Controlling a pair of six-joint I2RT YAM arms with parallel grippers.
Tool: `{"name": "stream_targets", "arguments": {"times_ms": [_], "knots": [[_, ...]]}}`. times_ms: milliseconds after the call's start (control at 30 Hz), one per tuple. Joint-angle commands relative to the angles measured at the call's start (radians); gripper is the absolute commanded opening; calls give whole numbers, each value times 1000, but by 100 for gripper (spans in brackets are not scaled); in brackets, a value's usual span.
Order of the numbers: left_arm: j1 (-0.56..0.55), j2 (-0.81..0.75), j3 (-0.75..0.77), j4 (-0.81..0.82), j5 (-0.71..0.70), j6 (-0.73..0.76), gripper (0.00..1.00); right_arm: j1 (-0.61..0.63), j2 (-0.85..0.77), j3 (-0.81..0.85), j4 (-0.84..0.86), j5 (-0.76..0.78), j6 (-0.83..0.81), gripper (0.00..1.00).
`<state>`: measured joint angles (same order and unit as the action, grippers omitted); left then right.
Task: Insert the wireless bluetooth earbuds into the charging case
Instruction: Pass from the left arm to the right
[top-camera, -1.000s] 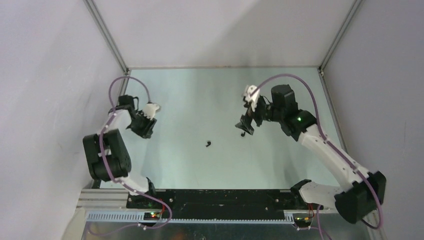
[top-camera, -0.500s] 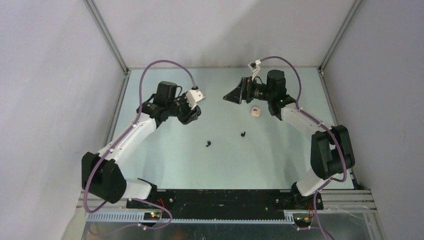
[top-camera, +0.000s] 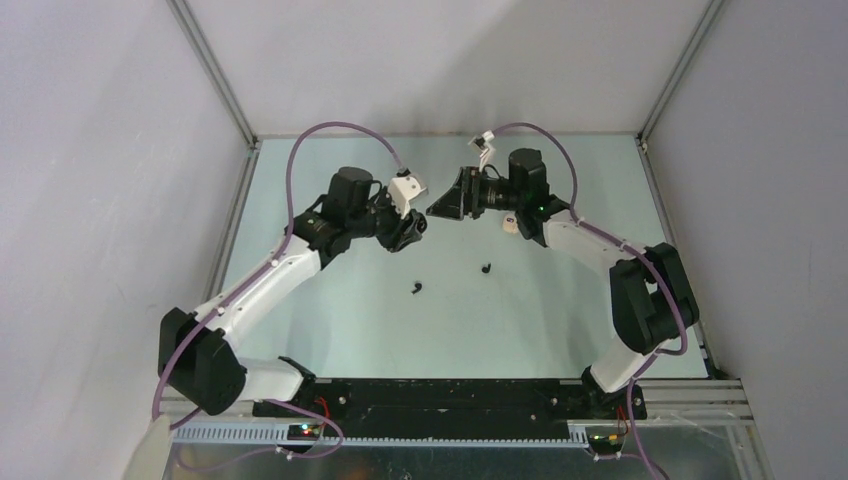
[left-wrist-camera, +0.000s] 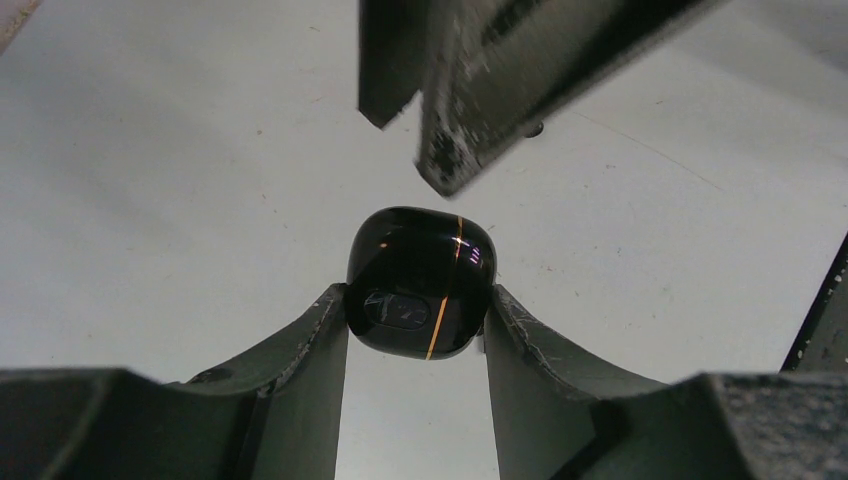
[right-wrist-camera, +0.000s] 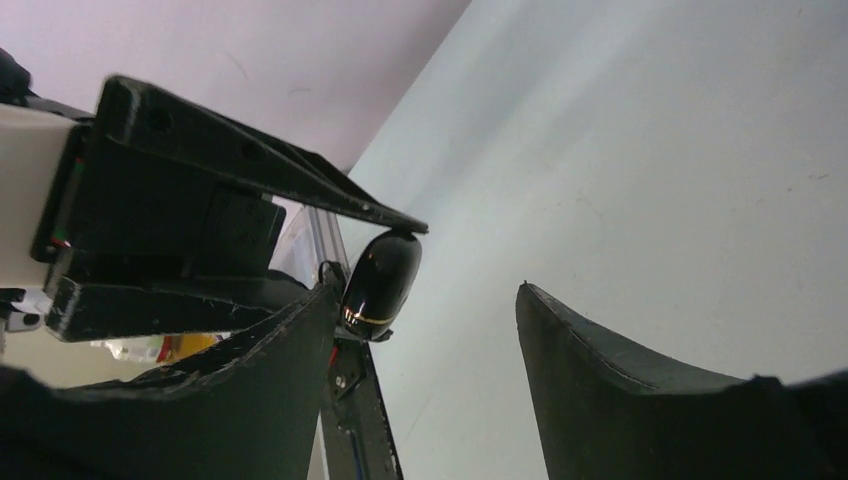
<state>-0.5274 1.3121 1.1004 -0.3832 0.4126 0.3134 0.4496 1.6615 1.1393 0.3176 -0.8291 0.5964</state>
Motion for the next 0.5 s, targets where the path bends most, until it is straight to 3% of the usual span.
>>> {"name": "stream_targets", "arguments": {"times_ms": [0, 467], "knots": [[-6, -42, -15, 60, -23, -43, 26, 38, -16, 9, -68, -17, -84, 70], [-8, -63, -36, 74, 6, -52, 26, 103, -5, 21, -53, 15, -134, 55]]}}
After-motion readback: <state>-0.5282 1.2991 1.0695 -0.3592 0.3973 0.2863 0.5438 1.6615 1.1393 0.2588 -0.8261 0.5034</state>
